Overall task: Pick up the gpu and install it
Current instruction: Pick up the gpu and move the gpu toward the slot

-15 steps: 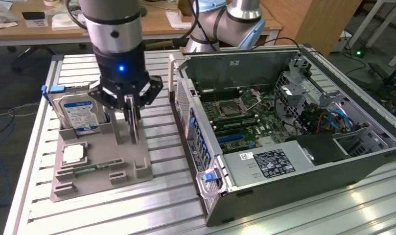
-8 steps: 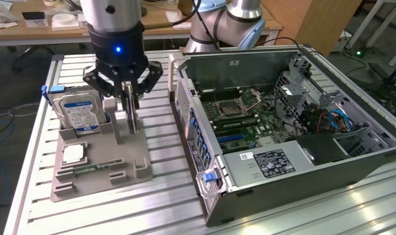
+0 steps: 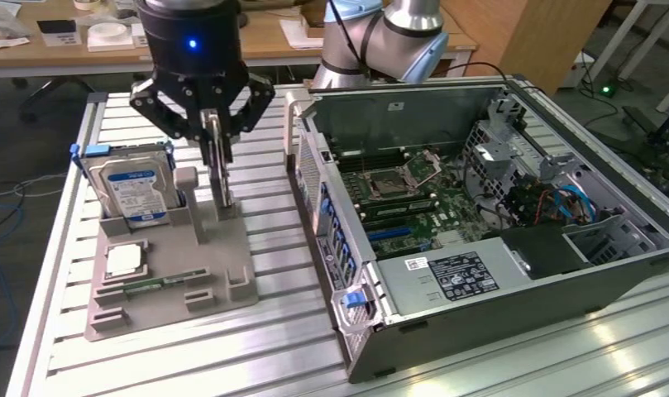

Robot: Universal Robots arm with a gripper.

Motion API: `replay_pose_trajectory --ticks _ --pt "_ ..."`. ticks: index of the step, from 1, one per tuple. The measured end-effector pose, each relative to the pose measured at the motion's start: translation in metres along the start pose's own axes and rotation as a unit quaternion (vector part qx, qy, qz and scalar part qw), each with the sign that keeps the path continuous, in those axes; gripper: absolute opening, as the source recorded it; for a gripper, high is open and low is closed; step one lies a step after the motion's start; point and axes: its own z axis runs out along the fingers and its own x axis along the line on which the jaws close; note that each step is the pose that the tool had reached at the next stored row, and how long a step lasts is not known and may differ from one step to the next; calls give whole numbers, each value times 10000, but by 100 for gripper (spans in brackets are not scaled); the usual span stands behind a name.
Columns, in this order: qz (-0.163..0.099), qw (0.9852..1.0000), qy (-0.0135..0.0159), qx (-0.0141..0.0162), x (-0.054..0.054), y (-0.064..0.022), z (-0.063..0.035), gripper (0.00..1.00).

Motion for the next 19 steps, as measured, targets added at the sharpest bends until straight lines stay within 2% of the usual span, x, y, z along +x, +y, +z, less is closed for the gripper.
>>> replay_pose_trajectory --ticks 7,15,18,19 --pt "1 10000 0 -22 -5 15 -275 28" --pt "1 10000 1 -32 -13 34 -625 28" --pt "1 10000 2 -35 -15 39 -719 28" --pt "1 10000 1 -36 -15 39 -721 28"
